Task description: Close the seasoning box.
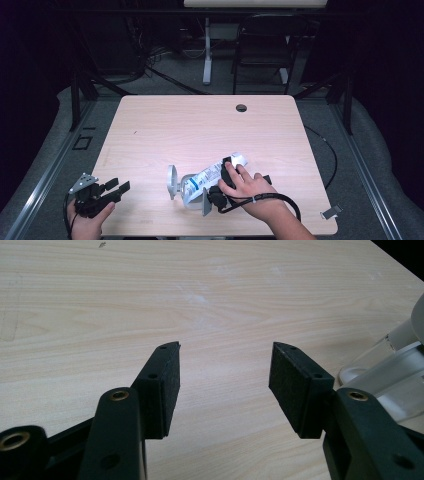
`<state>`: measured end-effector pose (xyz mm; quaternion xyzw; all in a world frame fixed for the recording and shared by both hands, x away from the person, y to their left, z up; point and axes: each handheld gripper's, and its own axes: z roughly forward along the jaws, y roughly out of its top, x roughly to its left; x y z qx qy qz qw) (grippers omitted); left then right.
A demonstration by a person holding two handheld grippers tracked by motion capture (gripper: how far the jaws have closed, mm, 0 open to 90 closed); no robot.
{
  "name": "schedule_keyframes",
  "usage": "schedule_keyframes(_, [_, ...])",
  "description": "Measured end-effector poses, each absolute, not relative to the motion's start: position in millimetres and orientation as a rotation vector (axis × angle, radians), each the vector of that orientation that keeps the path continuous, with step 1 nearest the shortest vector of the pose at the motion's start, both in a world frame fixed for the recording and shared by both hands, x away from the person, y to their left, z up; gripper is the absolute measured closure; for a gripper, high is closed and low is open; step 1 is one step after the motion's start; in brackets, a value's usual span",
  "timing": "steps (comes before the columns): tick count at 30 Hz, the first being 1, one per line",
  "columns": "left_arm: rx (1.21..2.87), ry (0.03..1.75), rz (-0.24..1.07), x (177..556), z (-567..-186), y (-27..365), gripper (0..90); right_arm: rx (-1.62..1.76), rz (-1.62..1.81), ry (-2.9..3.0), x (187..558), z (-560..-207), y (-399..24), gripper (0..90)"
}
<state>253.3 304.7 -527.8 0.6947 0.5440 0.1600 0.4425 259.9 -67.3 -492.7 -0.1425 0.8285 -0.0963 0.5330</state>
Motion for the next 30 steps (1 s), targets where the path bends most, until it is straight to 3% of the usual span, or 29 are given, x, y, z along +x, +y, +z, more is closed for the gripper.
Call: schedule_keyframes(30, [1.724, 1.351, 0.398, 253.7, -529.0, 304.9, 46.5, -0.354, -0.241, 1.973, 259.6, -490.8, -66.8, 45.3])
